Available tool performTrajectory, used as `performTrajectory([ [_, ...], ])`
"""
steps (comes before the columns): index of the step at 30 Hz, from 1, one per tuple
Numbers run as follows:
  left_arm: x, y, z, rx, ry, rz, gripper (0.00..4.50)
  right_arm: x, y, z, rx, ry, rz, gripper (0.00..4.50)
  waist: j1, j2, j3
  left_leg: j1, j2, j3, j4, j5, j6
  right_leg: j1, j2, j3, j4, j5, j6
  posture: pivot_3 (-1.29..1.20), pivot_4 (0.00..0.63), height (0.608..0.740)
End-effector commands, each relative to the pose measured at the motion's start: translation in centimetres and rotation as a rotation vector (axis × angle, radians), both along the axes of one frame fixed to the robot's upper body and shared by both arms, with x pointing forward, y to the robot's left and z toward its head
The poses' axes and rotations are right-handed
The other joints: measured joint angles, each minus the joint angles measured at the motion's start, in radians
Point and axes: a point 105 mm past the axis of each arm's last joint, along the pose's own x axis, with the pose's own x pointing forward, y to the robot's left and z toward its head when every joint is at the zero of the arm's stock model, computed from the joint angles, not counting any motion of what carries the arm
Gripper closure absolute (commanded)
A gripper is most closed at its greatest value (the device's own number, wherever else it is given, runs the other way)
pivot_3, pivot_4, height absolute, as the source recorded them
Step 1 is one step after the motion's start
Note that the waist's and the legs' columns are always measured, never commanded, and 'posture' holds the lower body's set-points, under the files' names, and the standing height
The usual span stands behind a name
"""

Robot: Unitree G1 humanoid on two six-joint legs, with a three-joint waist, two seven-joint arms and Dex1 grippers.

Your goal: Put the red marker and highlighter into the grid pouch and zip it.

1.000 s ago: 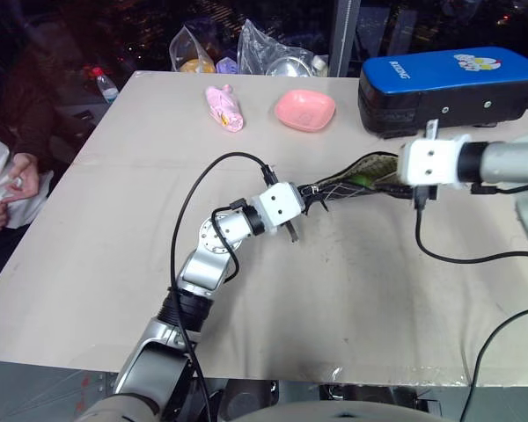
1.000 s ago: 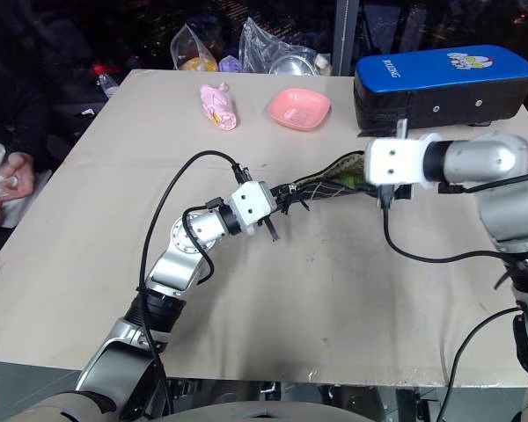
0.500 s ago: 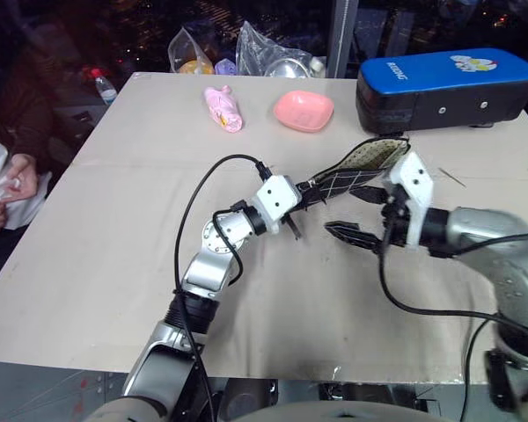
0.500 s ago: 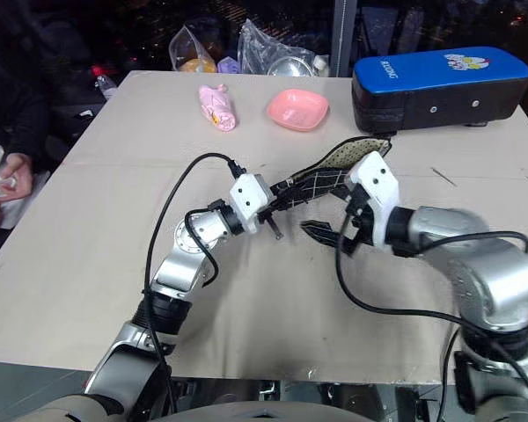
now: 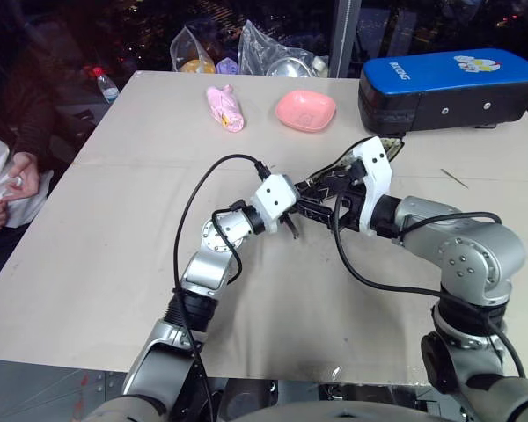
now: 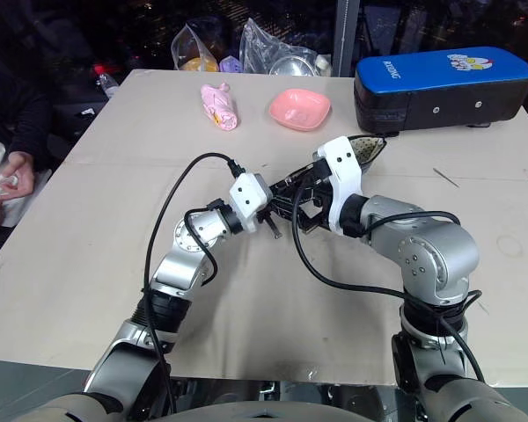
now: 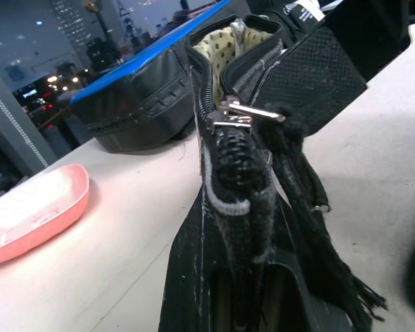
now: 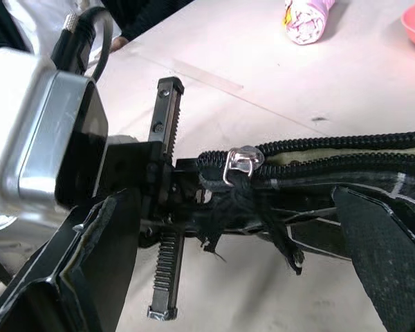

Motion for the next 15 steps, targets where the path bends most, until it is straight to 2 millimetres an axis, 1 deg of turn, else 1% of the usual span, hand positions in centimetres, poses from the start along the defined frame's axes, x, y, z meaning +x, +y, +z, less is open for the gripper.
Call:
performTrajectory([
  [1,0.0,-0.2,1.3,-0.020,-0.059,0.000,4.50,0.2,-0.2,0.9,0.026,-0.023,-0.027,1.79,-0.001,0.000,0.000,0.000,0.000,0.000,0.000,0.000,0.000,0.000,0.000,0.000,0.000,0.000,0.000,0.00,0.150,0.740],
  [2,0.0,-0.2,1.3,-0.022,-0.059,0.002,4.50,0.3,-0.3,0.8,0.027,-0.019,-0.036,2.17,-0.001,0.000,0.000,0.000,0.000,0.000,0.000,0.000,0.000,0.000,0.000,0.000,0.000,0.000,0.000,0.00,0.150,0.740],
  [3,0.0,-0.2,1.3,-0.022,-0.059,0.004,4.50,0.4,-0.4,0.8,0.022,-0.020,-0.043,2.37,-0.001,0.000,0.000,0.000,0.000,0.000,0.000,0.000,0.000,0.000,0.000,0.000,0.000,0.000,0.000,0.00,0.150,0.740],
  [4,0.0,-0.2,1.2,-0.022,-0.059,0.005,4.50,0.4,-0.5,0.9,0.019,-0.021,-0.047,2.76,-0.001,0.000,0.000,0.000,0.000,0.000,0.000,0.000,0.000,0.000,0.000,0.000,0.000,0.000,0.000,0.00,0.150,0.740],
  [5,0.0,-0.2,1.2,-0.022,-0.059,0.007,4.50,0.4,-0.5,1.1,0.034,-0.017,-0.054,3.30,-0.001,0.000,0.000,0.000,0.000,0.000,0.000,0.000,0.000,0.000,0.000,0.000,0.000,0.000,0.000,0.00,0.150,0.740],
  [6,0.0,-0.2,1.2,-0.023,-0.058,0.008,4.50,0.4,-0.5,1.3,0.048,-0.014,-0.061,3.45,-0.002,0.000,0.000,0.000,0.000,0.000,0.000,0.000,0.000,0.000,0.000,0.000,0.000,0.000,0.000,0.00,0.150,0.740],
  [8,0.0,-0.2,1.1,-0.022,-0.058,0.010,4.50,0.6,-0.7,1.5,0.065,-0.007,-0.085,4.43,-0.003,0.000,0.000,0.000,0.000,0.000,0.000,0.000,0.000,0.000,-0.001,0.000,0.000,0.000,0.000,0.00,0.150,0.740],
  [15,0.1,0.0,0.9,-0.022,-0.059,0.024,4.50,1.2,-2.1,1.9,0.090,0.014,-0.193,4.47,-0.010,0.000,0.000,0.000,0.000,0.000,-0.001,0.000,0.000,0.000,-0.001,0.000,0.000,0.000,0.000,0.00,0.150,0.740],
])
